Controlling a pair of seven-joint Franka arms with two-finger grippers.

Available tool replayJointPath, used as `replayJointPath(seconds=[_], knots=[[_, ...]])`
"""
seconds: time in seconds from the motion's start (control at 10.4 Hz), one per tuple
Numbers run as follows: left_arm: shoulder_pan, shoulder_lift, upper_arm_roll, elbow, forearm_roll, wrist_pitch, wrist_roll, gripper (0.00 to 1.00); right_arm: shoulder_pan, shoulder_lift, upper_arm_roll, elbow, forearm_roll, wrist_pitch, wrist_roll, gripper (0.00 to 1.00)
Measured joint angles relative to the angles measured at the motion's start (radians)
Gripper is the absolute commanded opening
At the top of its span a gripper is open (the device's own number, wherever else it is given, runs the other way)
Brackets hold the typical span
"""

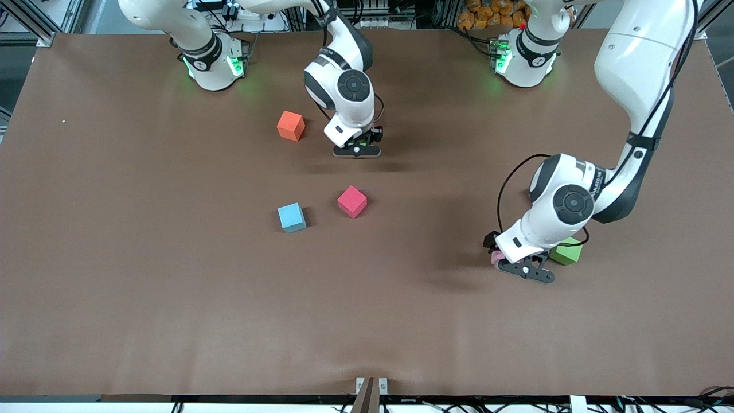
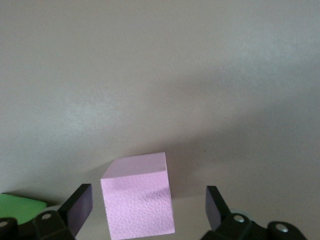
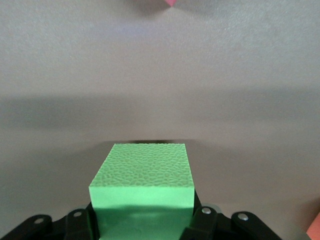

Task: Arrange blocks into number 1
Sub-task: 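Grasp the second pink cube with the left gripper while the right gripper releases green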

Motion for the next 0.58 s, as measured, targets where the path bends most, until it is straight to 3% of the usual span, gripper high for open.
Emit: replayJointPath(seconds=[0.58], knots=[[0.034, 0.006, 0.004, -0.004, 0.0, -0.028, -0.012, 1.0, 0.046, 0.005, 0.001, -0.021, 0.017, 0.029, 0.008, 0.0]])
